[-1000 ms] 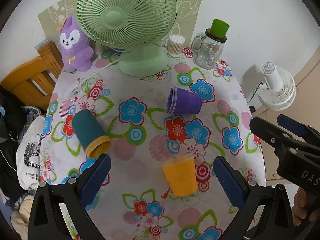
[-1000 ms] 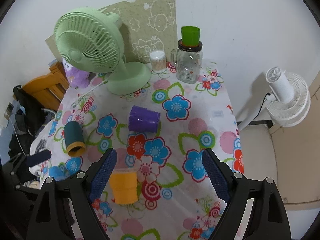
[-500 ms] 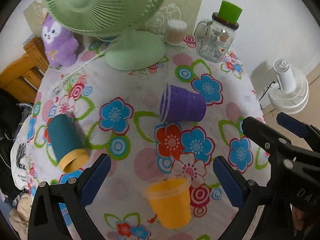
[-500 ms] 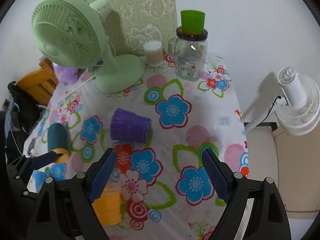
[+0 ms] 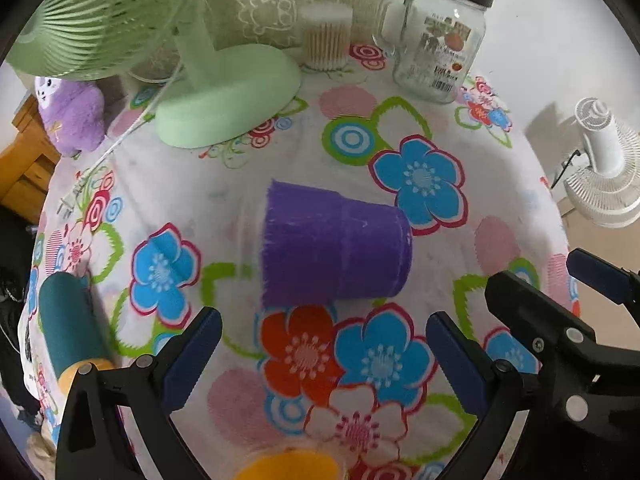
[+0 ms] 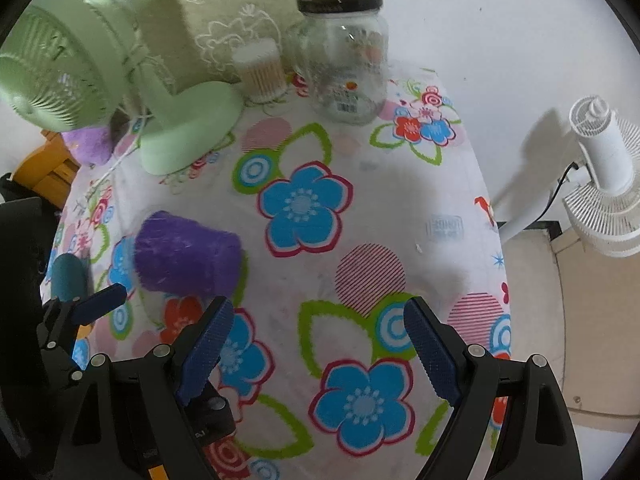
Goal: Flip cup upside down
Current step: 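Move the left gripper to the purple cup and close around it, then lift the purple cup with the left gripper and carry it across the table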
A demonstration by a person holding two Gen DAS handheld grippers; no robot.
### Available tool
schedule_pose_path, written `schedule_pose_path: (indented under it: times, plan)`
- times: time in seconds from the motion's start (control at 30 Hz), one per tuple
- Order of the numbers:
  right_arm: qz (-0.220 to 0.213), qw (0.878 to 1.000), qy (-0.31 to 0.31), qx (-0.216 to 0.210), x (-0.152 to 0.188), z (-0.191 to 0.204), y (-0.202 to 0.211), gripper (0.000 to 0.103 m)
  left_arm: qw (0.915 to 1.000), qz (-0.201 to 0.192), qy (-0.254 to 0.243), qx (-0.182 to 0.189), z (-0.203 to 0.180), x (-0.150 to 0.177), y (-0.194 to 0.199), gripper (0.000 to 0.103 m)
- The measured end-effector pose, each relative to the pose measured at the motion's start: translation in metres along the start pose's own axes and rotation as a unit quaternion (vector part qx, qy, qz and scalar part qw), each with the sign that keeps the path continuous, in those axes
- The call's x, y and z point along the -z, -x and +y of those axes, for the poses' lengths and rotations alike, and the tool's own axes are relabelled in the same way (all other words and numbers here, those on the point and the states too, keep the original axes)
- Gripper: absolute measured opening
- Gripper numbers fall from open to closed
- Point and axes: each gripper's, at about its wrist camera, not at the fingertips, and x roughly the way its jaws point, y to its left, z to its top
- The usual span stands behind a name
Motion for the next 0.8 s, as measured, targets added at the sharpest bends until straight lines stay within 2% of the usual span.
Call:
schedule_pose_path:
  times: [0.1,0.2,0.3,0.37,0.6,0.8]
  plan:
    - [0.003,1.000,-0.002,-0.004,-0.005,-0.005,-0.010,0.089,1.0000,0.005,0.004,-0.001,-0.002,-0.006,-0.009,0.103]
    - [0.007,1.000,-0.003,-0.011,-0.009,-0.007,-0.018,0.089,0.9999,0.009,0.006,-0.005,-0.003,-0.011,-0.017,0.098]
    - [0.009,1.000,-0.004,-0.016,-0.013,-0.008,-0.023,0.089,0.9998,0.014,0.005,-0.009,-0.003,-0.017,-0.024,0.091]
    - [0.009,1.000,-0.005,-0.017,-0.014,-0.009,-0.024,0.089,0.9998,0.017,0.003,-0.008,-0.004,-0.020,-0.026,0.082]
    - [0.012,1.000,-0.010,-0.017,-0.014,-0.012,-0.025,0.089,0.9998,-0.001,-0.013,-0.015,-0.006,-0.024,-0.021,0.081]
    - [-0.001,1.000,-0.013,-0.021,-0.011,-0.005,-0.003,0.089,0.9996,-0.018,-0.019,-0.012,-0.001,-0.019,0.003,0.081]
